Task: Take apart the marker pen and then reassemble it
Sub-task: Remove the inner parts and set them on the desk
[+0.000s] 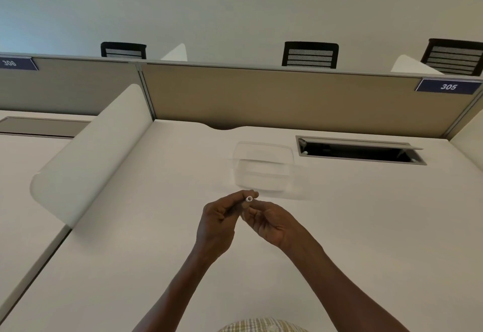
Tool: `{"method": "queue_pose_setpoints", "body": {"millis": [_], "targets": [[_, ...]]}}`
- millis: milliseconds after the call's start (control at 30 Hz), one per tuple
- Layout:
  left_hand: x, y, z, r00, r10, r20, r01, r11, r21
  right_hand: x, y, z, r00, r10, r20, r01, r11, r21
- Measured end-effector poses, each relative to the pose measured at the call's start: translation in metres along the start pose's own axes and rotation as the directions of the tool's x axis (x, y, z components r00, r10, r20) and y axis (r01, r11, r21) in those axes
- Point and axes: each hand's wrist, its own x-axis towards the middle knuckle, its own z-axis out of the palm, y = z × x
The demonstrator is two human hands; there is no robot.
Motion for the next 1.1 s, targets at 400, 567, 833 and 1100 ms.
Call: {"method": "queue_pose_setpoints", "body": {"millis": [400,567,833,1100], "targets": [[0.006,-0.099,-0.038,0.973,-0.152,-0.174,0.222,0.821,0.526,0.020,-0.008,-0.026,0.894,-0.347,-0.282,0.354,0.935,-0.031],[-0.010,-0.155,-0.069,0.920,-0.381,-0.091,0.332,0.636,0.697,0.035,-0.009,-0.037,0.689,-0.564,-0.456,0.470,0.826,-0.311],[-0.015,-0.169,-0.068,0.939,-0.334,-0.079,0.286,0.633,0.719,0.061,0.012,-0.027,0.505,-0.839,0.204,0.438,0.046,-0.898],[-0.019,-0.174,-0.067,0.958,-0.277,-0.070,0.228,0.596,0.770,0.069,0.029,-0.022,0.654,-0.531,0.539,0.344,-0.425,-0.837]]}}
